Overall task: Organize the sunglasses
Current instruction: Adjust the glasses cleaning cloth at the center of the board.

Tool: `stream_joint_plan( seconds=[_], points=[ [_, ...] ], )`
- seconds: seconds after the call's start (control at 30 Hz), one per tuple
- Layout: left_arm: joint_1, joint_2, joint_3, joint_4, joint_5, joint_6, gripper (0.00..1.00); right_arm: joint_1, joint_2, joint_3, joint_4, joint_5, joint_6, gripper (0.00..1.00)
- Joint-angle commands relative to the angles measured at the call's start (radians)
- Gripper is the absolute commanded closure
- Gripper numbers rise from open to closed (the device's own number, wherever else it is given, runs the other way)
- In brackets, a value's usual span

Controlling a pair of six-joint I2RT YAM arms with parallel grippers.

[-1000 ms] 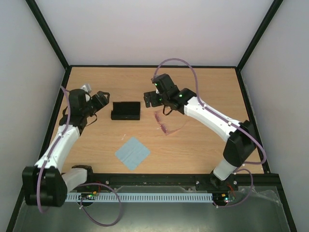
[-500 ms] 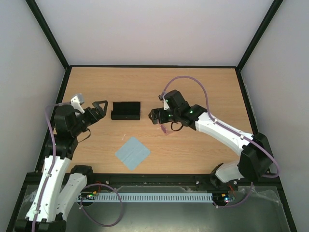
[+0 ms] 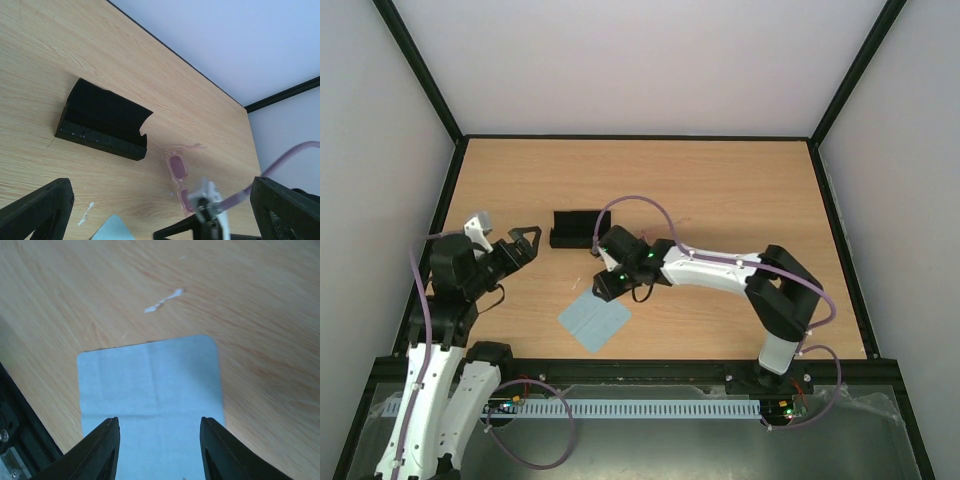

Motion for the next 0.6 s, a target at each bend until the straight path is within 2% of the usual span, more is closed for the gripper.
stream_joint_plan(
  seconds=[0.0,0.27,0.57],
  points=[
    [-0.004,-0.041,0.018,-0.046,0.002,-0.016,0.01,0.021,0.091,0.093,-0.011,-0.026,-0.038,0.56],
    [-0.004,-0.041,-0.021,-0.041,0.017,0.006,0.01,0.03,0.23,0.209,-0.049,-0.023,-0.062,0.57],
    [-0.004,-0.024,-0.04,-0.013,0.022,0.012,0.01,0.03,0.291,0.248,-0.057,-0.012,-0.056,0.56]
  ],
)
